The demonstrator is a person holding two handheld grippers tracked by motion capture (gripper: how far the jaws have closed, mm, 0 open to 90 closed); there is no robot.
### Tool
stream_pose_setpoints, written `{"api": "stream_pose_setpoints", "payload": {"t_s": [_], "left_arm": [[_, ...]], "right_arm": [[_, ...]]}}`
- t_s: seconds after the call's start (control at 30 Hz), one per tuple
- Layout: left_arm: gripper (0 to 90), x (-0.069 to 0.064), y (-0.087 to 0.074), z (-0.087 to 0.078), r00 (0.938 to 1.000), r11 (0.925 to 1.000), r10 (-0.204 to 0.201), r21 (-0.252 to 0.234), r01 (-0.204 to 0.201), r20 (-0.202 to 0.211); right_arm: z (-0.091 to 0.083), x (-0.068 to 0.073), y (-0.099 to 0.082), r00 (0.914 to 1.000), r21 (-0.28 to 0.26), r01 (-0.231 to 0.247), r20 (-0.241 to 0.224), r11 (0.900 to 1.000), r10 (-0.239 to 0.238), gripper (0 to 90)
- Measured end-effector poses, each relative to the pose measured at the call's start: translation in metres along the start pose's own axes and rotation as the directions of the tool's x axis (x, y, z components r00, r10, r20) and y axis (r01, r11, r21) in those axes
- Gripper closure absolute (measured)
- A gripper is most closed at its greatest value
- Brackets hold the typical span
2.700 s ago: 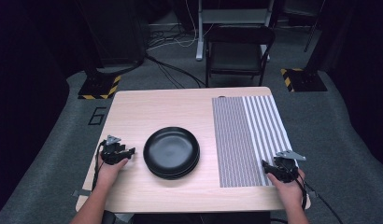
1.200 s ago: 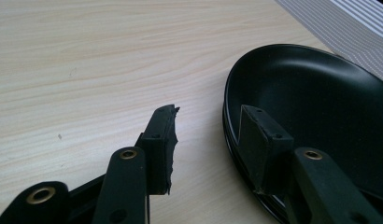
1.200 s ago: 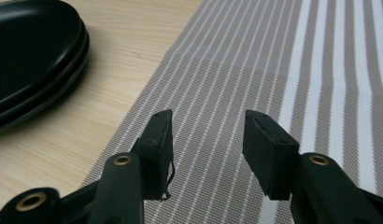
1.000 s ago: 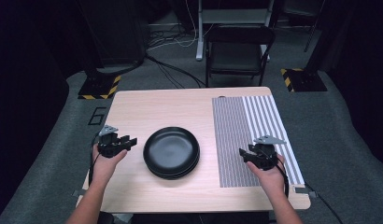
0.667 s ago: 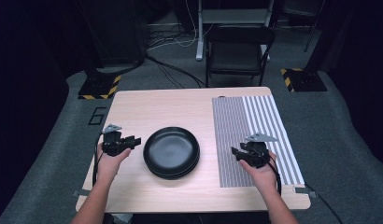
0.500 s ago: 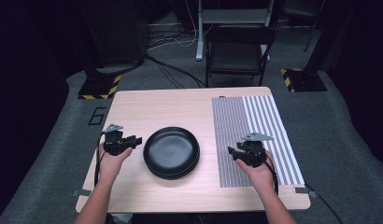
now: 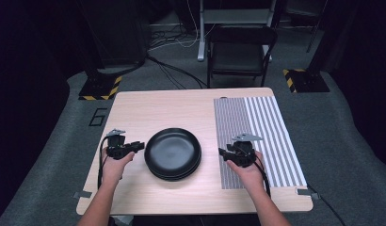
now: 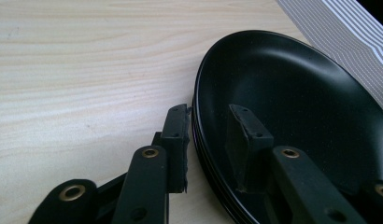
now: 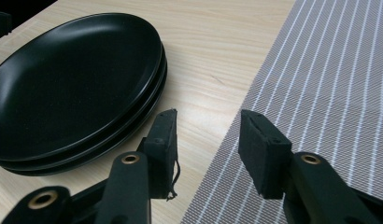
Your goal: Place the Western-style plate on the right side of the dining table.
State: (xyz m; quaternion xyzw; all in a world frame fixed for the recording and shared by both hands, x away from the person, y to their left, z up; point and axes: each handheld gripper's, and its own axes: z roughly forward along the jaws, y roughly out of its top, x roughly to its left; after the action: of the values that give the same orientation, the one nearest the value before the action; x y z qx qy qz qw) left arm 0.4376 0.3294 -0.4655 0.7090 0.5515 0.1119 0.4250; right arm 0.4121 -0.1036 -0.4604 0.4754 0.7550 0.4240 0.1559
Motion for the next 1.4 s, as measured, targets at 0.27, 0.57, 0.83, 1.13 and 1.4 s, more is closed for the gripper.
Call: {"api": "stream_pose_setpoints", "payload": {"t_s": [0.27, 0.57, 0.83, 1.13, 1.4], "left_arm": [[75.4, 0.003, -0.005, 0.005, 0.9988, 0.9989, -0.035, 0.033, 0.034, 0.032], [77.6, 0.005, -0.009, 0.009, 0.9958, 0.9966, -0.07, 0.048, 0.067, 0.06], [82.0, 0.006, -0.012, 0.011, 0.9931, 0.995, -0.093, 0.045, 0.09, 0.071], [82.3, 0.006, -0.014, 0.011, 0.9936, 0.9953, -0.088, 0.045, 0.085, 0.07], [79.6, 0.003, -0.015, 0.013, 0.9956, 0.9961, -0.076, 0.049, 0.073, 0.055]], "right_arm": [[0.015, 0.01, -0.002, 0.9998, 0.02, 0.011, 0.019, 0.9998, -0.011, 56.9], [0.031, 0.012, -0.002, 0.9984, 0.062, -0.035, -0.042, 0.9975, 0.038, 57.9], [0.04, 0.019, -0.001, 0.9921, 0.065, -0.09, -0.083, 0.9938, 0.095, 61.3], [0.049, 0.023, 0.003, 0.9866, 0.068, -0.122, -0.101, 0.9902, 0.129, 62.7], [0.056, 0.024, 0.003, 0.9663, 0.082, -0.205, -0.141, 0.9752, 0.215, 62.4]]}}
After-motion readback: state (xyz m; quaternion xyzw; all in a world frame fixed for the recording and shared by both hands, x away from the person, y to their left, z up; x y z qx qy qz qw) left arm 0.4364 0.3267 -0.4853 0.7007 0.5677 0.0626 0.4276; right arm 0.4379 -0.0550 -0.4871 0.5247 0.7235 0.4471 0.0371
